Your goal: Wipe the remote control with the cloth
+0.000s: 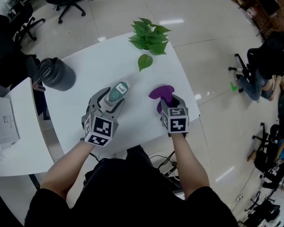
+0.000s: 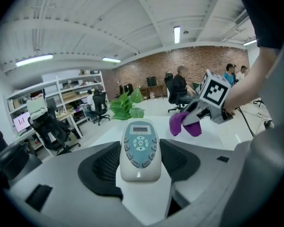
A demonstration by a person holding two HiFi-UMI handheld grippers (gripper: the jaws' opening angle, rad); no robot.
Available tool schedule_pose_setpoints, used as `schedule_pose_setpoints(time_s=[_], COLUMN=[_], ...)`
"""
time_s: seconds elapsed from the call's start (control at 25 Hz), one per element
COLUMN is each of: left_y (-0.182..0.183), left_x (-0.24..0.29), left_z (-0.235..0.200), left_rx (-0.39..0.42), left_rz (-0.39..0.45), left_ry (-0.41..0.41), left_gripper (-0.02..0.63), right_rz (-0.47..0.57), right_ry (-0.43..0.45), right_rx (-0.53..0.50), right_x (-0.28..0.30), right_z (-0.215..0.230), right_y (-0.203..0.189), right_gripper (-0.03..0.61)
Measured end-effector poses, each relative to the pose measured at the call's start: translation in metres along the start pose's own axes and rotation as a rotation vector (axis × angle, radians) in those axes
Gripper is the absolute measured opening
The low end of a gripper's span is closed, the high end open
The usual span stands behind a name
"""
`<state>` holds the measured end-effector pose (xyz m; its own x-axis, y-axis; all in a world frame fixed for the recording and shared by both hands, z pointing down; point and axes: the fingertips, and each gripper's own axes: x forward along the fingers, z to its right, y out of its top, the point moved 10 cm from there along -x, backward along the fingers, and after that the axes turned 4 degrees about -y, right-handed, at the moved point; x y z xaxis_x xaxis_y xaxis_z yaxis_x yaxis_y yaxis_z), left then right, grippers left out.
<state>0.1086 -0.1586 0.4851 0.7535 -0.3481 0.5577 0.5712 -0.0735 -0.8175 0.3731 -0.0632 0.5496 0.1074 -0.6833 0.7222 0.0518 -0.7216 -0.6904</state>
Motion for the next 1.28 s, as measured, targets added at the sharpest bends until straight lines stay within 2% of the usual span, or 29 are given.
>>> schedule_pose_setpoints(time_s=[0.16, 0.28, 0.48, 0.64, 0.72, 0.84, 1.08, 1.16, 1.28], left_y=[-0.002, -0.007, -0.02, -0.029, -0.031, -0.03, -0.032, -0.031, -0.028], left_x=[-0.039, -0.08, -0.149, -0.196, -0.216, -0.24, -0.254, -0.253, -0.25], left_z=[0.01, 0.021, 0.045, 0.063, 0.07, 0.078, 0.085, 0.084, 0.081], left_rx=[0.104, 0.167, 0.286, 0.399, 0.438, 0.448, 0.419, 0.4, 0.38], left_rz=[0.055, 0.087, 0.137, 0.17, 0.178, 0.198, 0.222, 0.224, 0.224], left_ry=[-0.007, 0.003, 0.013, 0.03, 0.041, 0.048, 0.038, 0.037, 0.039], left_gripper=[0.252, 0.252, 0.252, 0.251, 0.25, 0.25, 0.25, 0.25, 0.25], right_rz=[0.257, 0.359, 0.366, 0.29, 0.271, 0.256, 0.238, 0.265, 0.315], right_ry=[0.081, 0.198, 0.337, 0.364, 0.329, 0.24, 0.07, 0.06, 0.156], right_rx=[-0.055, -0.175, -0.38, -0.504, -0.535, -0.574, -0.546, -0.532, -0.571], right_x=[-0.086, -0.148, -0.204, -0.221, -0.229, -0.239, -0.249, -0.259, -0.275], right_z=[-0.05, -0.119, -0.239, -0.306, -0.319, -0.319, -0.278, -0.271, -0.292], right_y=[0.052, 0.081, 0.085, 0.068, 0.062, 0.057, 0.059, 0.063, 0.066], right_gripper=[0.127, 0.127, 0.127, 0.127, 0.127, 0.127, 0.126, 0.126, 0.126])
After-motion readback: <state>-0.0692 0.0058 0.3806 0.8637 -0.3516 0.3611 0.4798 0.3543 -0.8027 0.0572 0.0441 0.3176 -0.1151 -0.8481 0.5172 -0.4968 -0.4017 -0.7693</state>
